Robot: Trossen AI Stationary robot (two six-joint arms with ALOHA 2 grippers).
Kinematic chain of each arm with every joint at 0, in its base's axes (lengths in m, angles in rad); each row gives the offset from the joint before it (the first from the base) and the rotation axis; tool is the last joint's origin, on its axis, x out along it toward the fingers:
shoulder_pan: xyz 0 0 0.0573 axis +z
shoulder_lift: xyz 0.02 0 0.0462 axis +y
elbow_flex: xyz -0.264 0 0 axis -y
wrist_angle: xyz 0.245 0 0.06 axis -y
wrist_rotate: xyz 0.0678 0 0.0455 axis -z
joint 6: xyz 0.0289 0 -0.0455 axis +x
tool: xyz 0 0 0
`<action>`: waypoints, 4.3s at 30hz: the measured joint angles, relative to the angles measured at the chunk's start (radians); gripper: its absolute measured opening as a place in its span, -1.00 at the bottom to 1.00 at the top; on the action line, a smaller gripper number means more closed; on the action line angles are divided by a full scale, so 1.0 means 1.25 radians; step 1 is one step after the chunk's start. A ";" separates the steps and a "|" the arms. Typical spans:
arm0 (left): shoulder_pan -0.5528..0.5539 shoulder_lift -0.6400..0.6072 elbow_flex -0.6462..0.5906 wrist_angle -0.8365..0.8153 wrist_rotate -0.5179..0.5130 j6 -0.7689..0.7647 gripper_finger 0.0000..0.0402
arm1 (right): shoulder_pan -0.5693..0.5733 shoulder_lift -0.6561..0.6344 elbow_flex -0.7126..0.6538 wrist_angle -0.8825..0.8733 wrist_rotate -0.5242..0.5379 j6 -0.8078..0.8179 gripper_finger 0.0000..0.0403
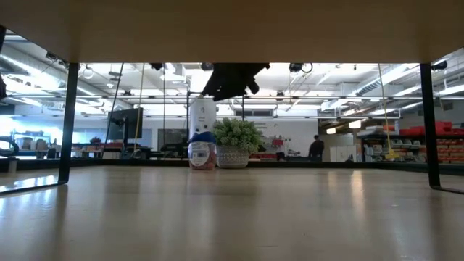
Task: Pick and place medicine bottles onto shelf by color
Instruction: Put the blue pill bottle on the shelf
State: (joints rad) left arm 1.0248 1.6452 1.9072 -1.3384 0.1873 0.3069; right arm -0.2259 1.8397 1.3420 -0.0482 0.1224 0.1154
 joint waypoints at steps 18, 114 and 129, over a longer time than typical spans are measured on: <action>-0.001 -0.044 0.000 -0.058 0.014 -0.007 -0.63 | -0.019 0.074 -0.122 0.298 0.013 0.079 0.47; -0.001 -0.114 0.000 -0.149 0.013 -0.054 -0.79 | -0.068 0.200 -0.026 0.214 0.044 -0.009 0.00; -0.001 -0.114 0.000 -0.153 0.013 -0.070 -0.83 | -0.031 0.199 -0.026 0.213 0.032 -0.011 -0.25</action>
State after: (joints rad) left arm 1.0237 1.5032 1.9068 -1.5300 0.2035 0.2191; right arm -0.2646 2.0889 1.3098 0.2184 0.1623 0.1017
